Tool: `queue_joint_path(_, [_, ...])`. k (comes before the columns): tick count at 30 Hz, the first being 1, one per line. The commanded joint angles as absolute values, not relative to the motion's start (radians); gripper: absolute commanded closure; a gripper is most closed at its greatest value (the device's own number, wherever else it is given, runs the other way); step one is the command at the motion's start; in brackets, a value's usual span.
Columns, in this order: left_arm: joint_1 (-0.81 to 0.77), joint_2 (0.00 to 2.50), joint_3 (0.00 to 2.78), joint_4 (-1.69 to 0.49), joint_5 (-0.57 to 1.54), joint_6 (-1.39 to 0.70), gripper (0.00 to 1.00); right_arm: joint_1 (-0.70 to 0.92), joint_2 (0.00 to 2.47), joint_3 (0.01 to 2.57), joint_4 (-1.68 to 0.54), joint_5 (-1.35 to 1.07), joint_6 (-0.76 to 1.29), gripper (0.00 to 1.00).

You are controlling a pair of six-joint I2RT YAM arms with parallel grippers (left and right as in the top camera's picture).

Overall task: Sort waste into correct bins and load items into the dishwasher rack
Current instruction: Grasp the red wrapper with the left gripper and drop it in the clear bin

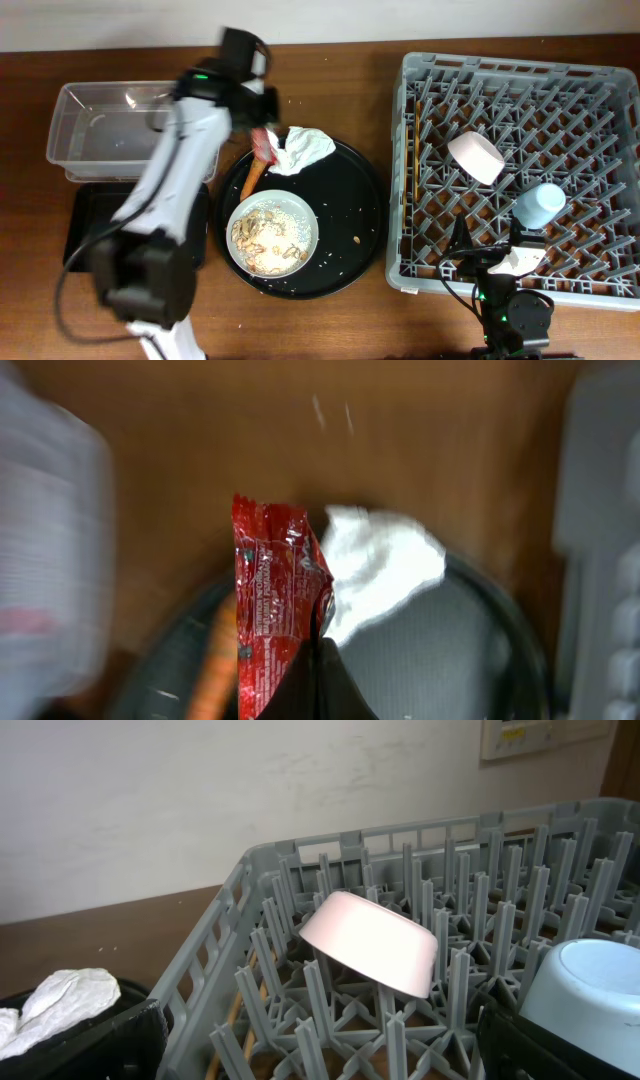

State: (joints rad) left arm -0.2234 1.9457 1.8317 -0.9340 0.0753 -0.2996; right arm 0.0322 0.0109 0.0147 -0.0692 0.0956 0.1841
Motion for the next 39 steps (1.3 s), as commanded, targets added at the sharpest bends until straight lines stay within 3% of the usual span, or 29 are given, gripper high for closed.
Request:
queue_joint_path(1, [-0.051, 1.849, 1.855, -0.904, -0.010, -0.329, 1.00, 0.025, 0.003, 0.006, -0.070, 0.109, 0.183, 0.02])
queue_joint_path(6, [0.106, 1.945, 1.849, -0.825, -0.030, -0.326, 1.00, 0.025, 0.003, 0.006, -0.070, 0.109, 0.183, 0.02])
queue_joint_path(7, [0.113, 1.982, 1.849, -0.793, -0.030, -0.304, 0.95, 0.025, 0.004, 0.006, -0.070, 0.109, 0.183, 0.02])
queue_joint_path(8, [0.114, 2.015, 1.849, -0.768, -0.030, -0.281, 0.71, 0.025, 0.003, 0.006, -0.070, 0.109, 0.183, 0.02])
queue_joint_path(9, [0.114, 2.030, 1.850, -0.762, -0.026, -0.271, 0.33, 0.025, 0.004, 0.006, -0.070, 0.109, 0.183, 0.02])
queue_joint_path(10, [0.113, 2.030, 1.850, -0.764, 0.006, -0.270, 0.18, 0.025, 0.004, 0.006, -0.070, 0.109, 0.183, 0.02])
queue_joint_path(12, [0.095, 2.013, 1.866, -0.790, 0.142, -0.241, 0.14, 0.025, 0.003, 0.006, -0.070, 0.109, 0.183, 0.02])
queue_joint_path(14, [0.035, 1.988, 1.875, -0.849, 0.257, -0.233, 0.16, 0.025, 0.003, 0.006, -0.070, 0.109, 0.184, 0.02])
queue_joint_path(15, [-0.018, 1.985, 1.874, -0.878, 0.257, -0.194, 0.24, 0.025, 0.004, 0.006, -0.070, 0.109, 0.184, 0.02])
queue_joint_path(20, [-0.325, 2.075, 1.827, -0.898, -0.025, -0.070, 0.27, 0.025, 0.003, 0.006, -0.070, 0.109, 0.183, 0.02])
queue_joint_path(24, [-0.429, 2.194, 1.827, -0.858, -0.103, -0.070, 0.27, 0.025, 0.004, 0.006, -0.070, 0.109, 0.183, 0.02])
queue_joint_path(28, [-0.434, 2.294, 1.827, -0.846, -0.146, -0.075, 0.30, 0.025, 0.004, 0.006, -0.070, 0.109, 0.183, 0.02])
queue_joint_path(30, [-0.434, 2.325, 1.827, -0.850, -0.122, -0.074, 0.40, 0.025, 0.004, 0.006, -0.070, 0.109, 0.183, 0.02])
queue_joint_path(33, [-0.434, 2.317, 1.838, -0.857, -0.016, -0.074, 0.91, 0.025, 0.003, 0.006, -0.070, 0.109, 0.184, 0.02])
queue_joint_path(34, [-0.434, 2.306, 1.847, -0.868, 0.012, -0.078, 1.00, 0.025, 0.004, 0.006, -0.070, 0.109, 0.183, 0.02])
queue_joint_path(39, [-0.387, 2.113, 1.992, -1.029, 0.025, -0.213, 1.00, 0.025, 0.004, 0.006, -0.070, 0.109, 0.183, 0.02])
